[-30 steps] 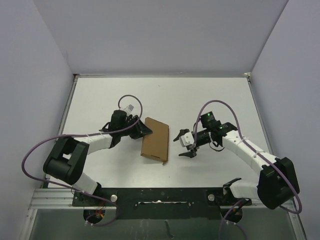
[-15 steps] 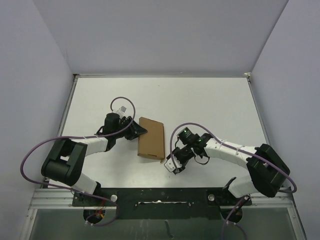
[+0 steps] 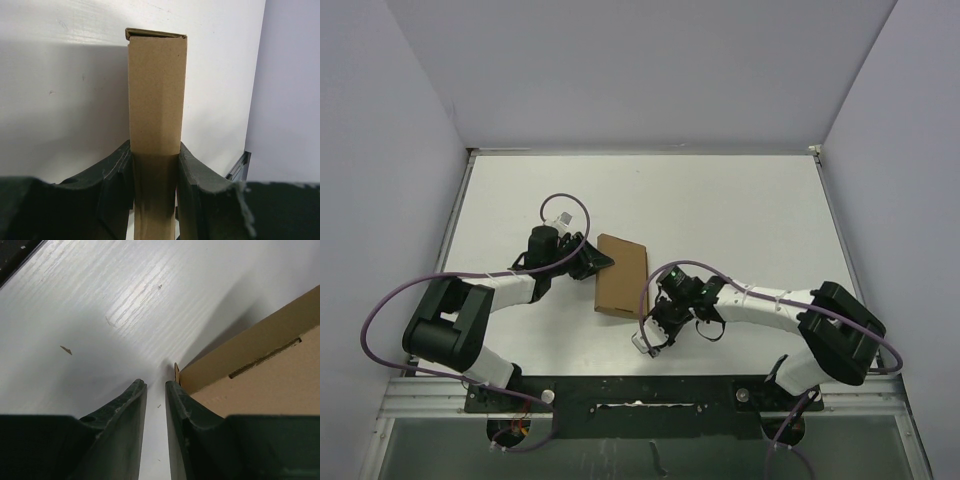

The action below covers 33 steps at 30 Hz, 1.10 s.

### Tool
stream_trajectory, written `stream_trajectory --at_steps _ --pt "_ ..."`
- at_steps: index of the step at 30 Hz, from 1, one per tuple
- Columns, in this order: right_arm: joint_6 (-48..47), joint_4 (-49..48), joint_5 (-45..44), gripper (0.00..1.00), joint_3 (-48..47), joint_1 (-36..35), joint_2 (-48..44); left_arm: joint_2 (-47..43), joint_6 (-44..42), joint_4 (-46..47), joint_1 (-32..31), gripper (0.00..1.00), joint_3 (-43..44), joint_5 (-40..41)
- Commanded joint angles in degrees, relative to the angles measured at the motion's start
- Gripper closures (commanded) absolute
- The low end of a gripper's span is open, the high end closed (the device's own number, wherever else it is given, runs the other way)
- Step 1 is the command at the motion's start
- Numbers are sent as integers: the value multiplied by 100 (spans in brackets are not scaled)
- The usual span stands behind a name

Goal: Fold the paper box

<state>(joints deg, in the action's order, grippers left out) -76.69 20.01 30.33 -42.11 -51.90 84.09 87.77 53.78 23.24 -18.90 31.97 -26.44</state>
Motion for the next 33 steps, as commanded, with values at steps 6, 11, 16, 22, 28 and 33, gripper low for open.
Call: stream_trajectory --at_steps 6,11,16,22,28,33 --pt "218 -353 -360 80 -263 -153 48 30 -219 84 50 100 56 11" --pt "309 -421 -304 80 -280 -154 -8 43 -224 92 50 100 63 -13" --pt "422 -636 -541 79 -272 -204 103 73 -219 111 47 100 64 -34" --pt "358 -651 -719 79 -264 -257 272 82 -210 119 52 100 64 -46" --pt "360 -659 -831 86 -298 -334 345 116 -206 184 47 100 21 -80" --pt "382 -781 -1027 90 -276 -343 338 186 -191 264 45 100 20 -130"
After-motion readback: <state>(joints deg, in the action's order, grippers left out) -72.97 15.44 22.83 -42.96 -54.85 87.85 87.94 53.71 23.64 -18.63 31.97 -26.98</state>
